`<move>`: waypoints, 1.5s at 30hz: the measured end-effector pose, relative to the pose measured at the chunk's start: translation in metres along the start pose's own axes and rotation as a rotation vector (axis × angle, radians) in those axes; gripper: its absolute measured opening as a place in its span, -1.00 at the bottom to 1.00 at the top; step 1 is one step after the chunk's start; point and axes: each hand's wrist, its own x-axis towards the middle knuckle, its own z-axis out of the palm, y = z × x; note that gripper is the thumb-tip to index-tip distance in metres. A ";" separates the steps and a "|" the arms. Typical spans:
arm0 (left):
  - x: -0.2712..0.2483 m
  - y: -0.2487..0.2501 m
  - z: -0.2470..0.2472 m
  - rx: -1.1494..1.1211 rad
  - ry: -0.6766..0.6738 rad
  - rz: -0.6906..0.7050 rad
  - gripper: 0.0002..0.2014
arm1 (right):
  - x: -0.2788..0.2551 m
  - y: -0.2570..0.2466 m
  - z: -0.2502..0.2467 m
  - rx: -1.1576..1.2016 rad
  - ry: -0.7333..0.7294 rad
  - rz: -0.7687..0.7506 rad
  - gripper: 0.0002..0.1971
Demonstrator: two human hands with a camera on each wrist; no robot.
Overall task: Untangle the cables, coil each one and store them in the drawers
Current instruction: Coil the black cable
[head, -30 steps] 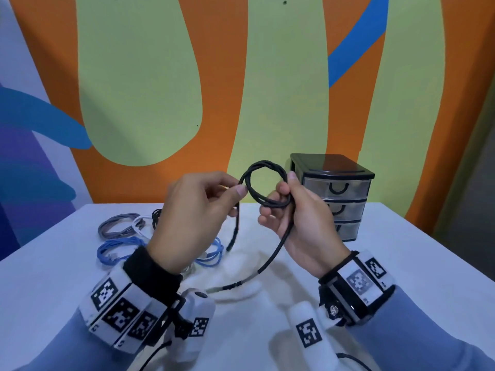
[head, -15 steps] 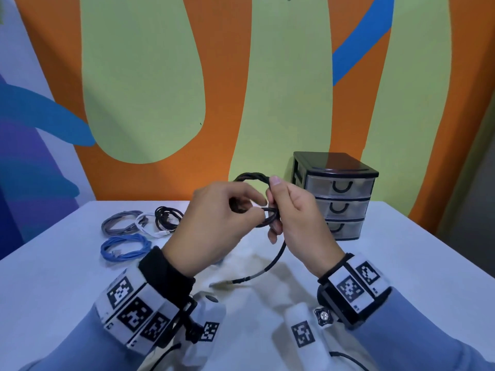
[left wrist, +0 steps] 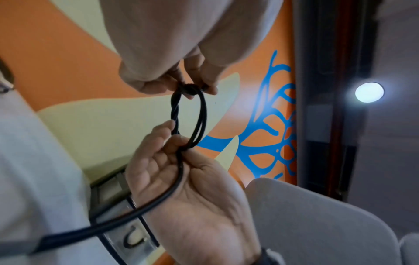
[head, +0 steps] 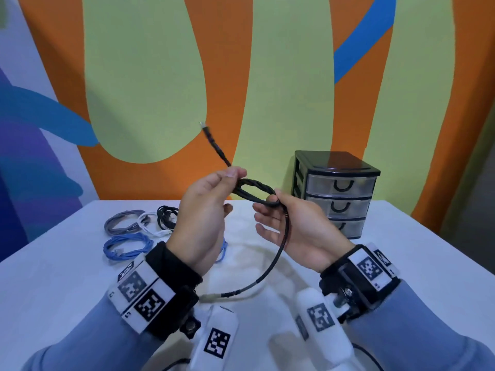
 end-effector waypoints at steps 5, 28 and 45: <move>0.009 0.003 -0.010 -0.173 0.100 -0.054 -0.78 | 0.002 -0.014 -0.006 0.419 -0.006 -0.034 -0.57; -0.013 0.003 0.000 0.794 -0.548 0.761 -0.93 | -0.012 -0.017 -0.002 0.448 -0.140 -0.014 -0.72; -0.009 0.005 -0.010 0.468 -0.499 0.273 -0.89 | -0.015 0.003 0.006 0.175 -0.278 -0.117 -0.56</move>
